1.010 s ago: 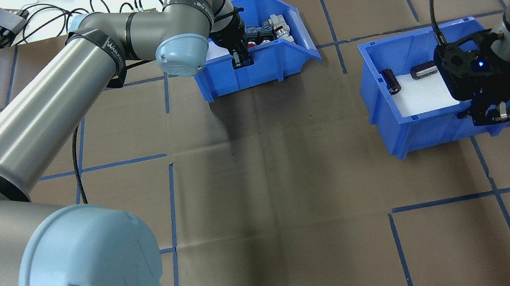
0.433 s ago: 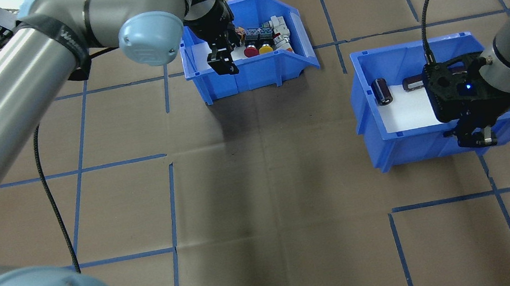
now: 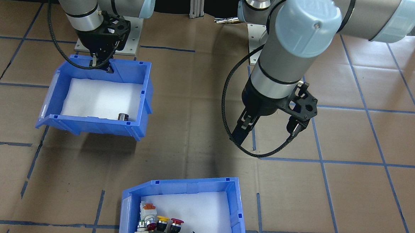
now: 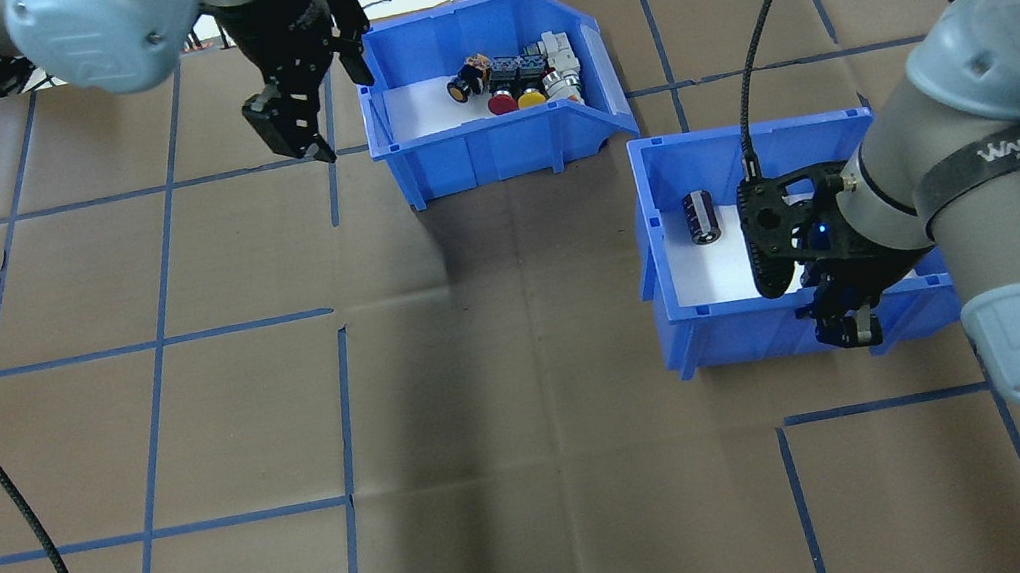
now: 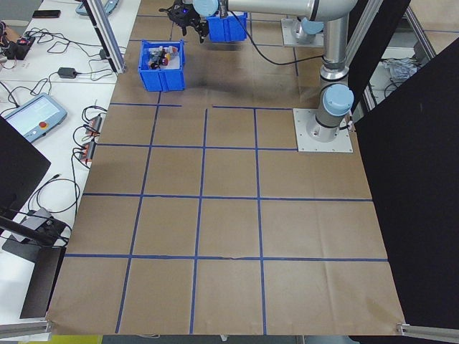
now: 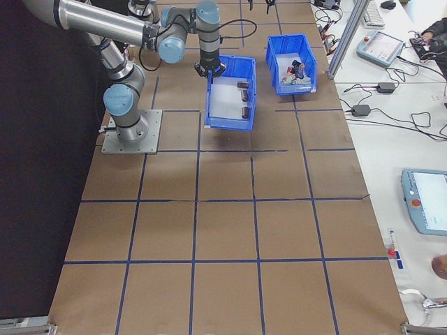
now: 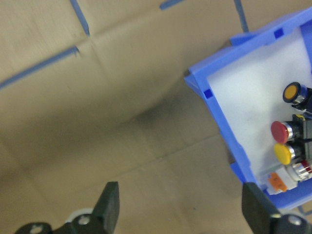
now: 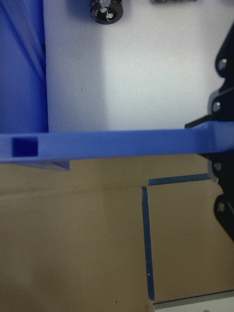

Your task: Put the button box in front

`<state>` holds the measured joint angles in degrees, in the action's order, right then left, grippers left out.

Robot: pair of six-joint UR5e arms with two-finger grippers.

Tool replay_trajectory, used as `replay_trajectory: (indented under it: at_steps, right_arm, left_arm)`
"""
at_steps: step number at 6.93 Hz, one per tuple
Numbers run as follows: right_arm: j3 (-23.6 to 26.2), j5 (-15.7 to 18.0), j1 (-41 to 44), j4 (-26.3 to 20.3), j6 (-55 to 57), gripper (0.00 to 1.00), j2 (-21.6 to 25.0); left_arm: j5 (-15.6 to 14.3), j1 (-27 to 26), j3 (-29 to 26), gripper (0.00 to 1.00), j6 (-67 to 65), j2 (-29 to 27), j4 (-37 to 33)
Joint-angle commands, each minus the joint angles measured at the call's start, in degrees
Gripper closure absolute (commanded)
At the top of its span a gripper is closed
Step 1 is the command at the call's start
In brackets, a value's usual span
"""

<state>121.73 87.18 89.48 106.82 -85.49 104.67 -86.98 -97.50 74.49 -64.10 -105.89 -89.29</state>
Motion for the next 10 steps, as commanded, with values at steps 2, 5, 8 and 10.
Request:
replay_trajectory:
  at_steps: [2,5,8,10]
  right_arm:
    - [2.55,0.70,14.10,6.89,14.51,0.99,-2.70]
    - [2.64,3.43,23.35,14.89,20.08,0.98,-8.59]
    - [2.55,3.52,29.08,22.34,27.28,0.98,-13.25]
    - [2.55,3.69,31.54,25.80,29.42,0.98,-15.72]
  left_arm:
    - [-8.96,5.64,-0.13,0.00,31.04,7.60,-8.96]
    - [-8.47,7.06,-0.22,0.00,57.43,11.47,-11.34]
    - [-6.12,7.93,2.31,0.00,71.77,13.26,-12.23]
    - [-4.52,7.67,10.37,0.00,72.53,17.53,-7.26]
